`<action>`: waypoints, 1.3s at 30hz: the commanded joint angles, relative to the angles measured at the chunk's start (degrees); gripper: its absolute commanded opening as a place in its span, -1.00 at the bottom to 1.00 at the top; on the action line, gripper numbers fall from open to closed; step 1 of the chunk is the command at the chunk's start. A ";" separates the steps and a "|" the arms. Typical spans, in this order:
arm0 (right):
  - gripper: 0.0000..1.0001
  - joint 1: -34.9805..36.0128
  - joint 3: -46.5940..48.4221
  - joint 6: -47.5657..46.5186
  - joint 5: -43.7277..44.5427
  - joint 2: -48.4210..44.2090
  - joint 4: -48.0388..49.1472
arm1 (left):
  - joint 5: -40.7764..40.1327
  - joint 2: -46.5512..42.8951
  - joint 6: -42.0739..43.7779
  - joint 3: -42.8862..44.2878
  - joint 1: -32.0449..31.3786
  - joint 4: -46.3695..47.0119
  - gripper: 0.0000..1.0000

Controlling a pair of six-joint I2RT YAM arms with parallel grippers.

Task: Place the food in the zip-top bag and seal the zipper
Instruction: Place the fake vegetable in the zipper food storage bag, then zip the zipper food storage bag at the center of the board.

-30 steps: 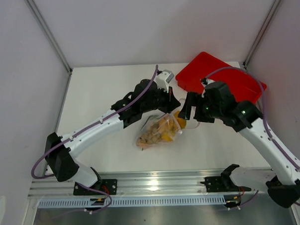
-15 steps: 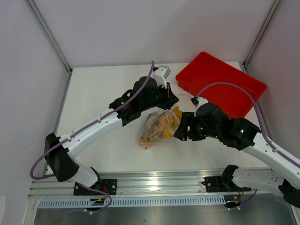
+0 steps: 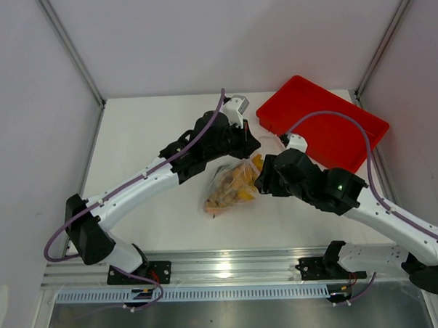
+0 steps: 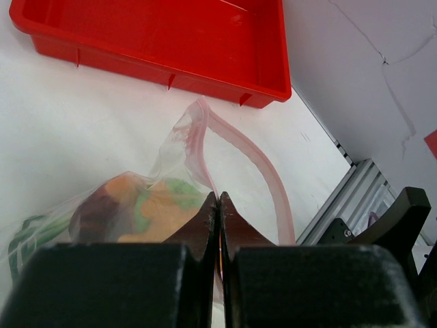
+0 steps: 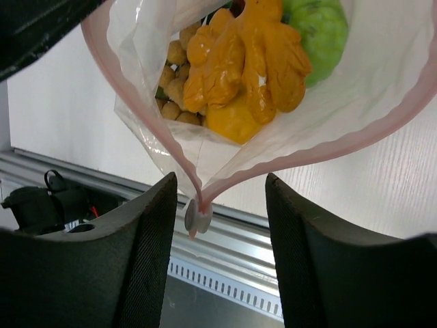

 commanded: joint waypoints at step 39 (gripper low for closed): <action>-1.00 6.11 30.57 -32.71 -10.08 19.75 -10.01 | -20.39 -32.70 -12.79 -15.84 1.98 -17.24 -0.45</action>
